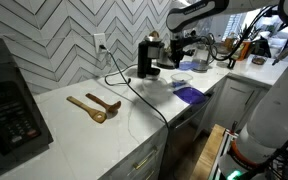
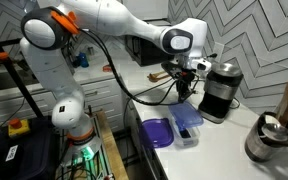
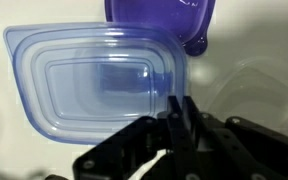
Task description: Remove the lid from the container to the right, remove the packet inside then stack it with the container to the left
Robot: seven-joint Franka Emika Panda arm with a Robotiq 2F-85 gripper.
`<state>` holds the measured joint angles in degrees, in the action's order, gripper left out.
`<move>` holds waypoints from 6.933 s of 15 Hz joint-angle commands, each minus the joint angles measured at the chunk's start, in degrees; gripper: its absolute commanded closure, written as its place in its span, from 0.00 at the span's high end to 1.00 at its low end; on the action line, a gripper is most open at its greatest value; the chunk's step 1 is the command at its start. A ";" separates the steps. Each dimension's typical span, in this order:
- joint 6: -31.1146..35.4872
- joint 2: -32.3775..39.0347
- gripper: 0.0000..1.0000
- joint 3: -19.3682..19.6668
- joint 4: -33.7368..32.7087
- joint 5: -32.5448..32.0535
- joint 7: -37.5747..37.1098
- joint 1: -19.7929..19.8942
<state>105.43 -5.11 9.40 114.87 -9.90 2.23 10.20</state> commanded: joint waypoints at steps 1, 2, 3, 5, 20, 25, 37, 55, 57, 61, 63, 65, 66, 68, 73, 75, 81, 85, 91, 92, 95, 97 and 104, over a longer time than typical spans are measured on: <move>-0.16 -0.13 0.08 0.17 -0.13 -0.13 0.02 -0.17; -0.16 -0.14 0.08 0.17 -0.13 -0.18 0.03 -0.17; -0.16 -0.13 0.08 0.17 -0.13 -0.20 0.03 -0.16; -0.13 0.55 0.02 0.37 -0.78 -0.60 -0.99 0.12; 10.58 6.96 0.02 15.98 -7.69 17.61 -6.00 13.46; 17.18 13.45 0.02 16.53 -8.11 28.44 -3.30 16.20; 15.74 22.88 0.34 13.48 -12.75 36.44 -0.32 20.47; -6.31 11.47 1.00 9.91 -12.88 19.65 -12.01 10.26; -5.67 11.79 1.00 10.30 -12.28 18.81 -13.95 10.39; -7.01 11.43 1.00 10.21 -9.98 23.16 -15.10 10.66; -7.25 11.44 0.81 10.33 -9.18 24.94 -16.13 10.83; -7.33 11.69 0.69 10.56 -8.65 26.66 -17.29 11.09; -7.22 11.90 0.64 10.74 -8.42 27.57 -18.07 11.24; -7.15 12.41 0.61 10.99 -8.07 29.82 -19.07 11.59; -7.67 14.47 0.49 11.27 -7.72 34.24 -20.10 12.38; -8.03 15.43 0.46 11.27 -7.78 35.14 -20.32 12.60; -9.37 17.88 0.40 10.97 -7.95 37.29 -20.32 12.82; -10.14 18.84 0.37 10.89 -7.85 37.71 -20.55 12.72; -9.55 20.62 0.34 10.74 -8.02 37.37 -20.60 12.61; -9.40 20.90 0.33 10.71 -8.06 37.34 -20.69 12.58; -9.23 21.70 0.39 10.57 -8.35 37.32 -20.76 12.55; -8.71 21.97 0.39 10.46 -8.28 37.21 -20.91 12.40; -6.55 22.69 0.48 10.26 -7.89 36.19 -22.69 11.52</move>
<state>97.22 16.94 19.70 106.80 26.51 -18.61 22.10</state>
